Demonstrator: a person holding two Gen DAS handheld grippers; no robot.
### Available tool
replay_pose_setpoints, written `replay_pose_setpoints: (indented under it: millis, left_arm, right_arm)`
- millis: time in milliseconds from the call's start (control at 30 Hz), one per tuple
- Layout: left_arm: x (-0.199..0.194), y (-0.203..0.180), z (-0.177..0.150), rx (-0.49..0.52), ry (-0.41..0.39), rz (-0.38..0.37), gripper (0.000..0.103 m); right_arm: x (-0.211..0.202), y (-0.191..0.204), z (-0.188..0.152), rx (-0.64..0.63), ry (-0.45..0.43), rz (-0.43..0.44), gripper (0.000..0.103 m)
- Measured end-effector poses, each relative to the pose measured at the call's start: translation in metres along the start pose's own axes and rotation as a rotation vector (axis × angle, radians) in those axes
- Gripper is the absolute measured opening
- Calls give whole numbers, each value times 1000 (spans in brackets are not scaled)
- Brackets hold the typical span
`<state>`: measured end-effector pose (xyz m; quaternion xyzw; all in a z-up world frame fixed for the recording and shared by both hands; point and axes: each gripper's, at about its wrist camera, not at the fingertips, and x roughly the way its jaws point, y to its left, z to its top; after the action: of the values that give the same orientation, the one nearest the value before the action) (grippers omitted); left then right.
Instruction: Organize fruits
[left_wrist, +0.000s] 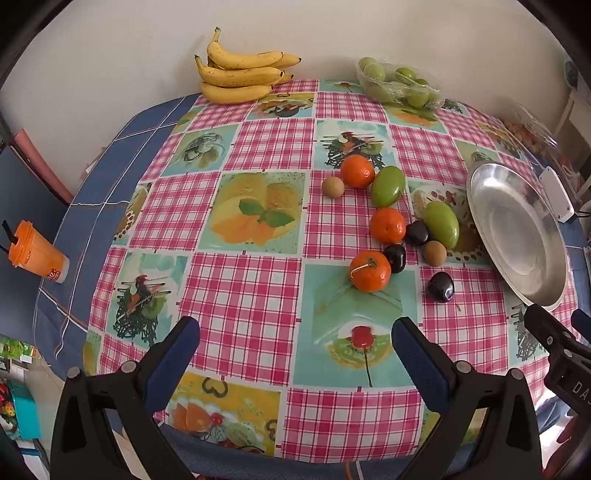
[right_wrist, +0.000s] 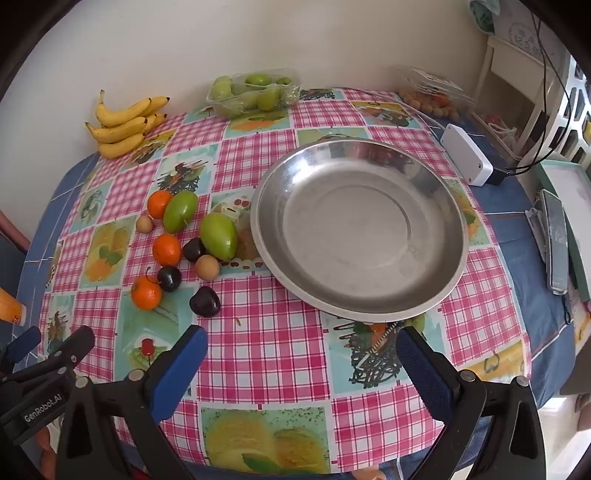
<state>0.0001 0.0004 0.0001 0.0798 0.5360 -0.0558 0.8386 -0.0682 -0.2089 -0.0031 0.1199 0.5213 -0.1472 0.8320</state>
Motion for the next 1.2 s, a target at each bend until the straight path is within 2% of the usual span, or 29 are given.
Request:
replay_pose_setpoints:
  millis: [400,1200]
  left_arm:
    - [1,3,-5,-1,-1,12,103]
    - [6,2,-2,-8,18,17,103]
  right_arm:
    - [0,12,0,3,2,-12,103]
    - [3,6,-1,-15,3,-3,103]
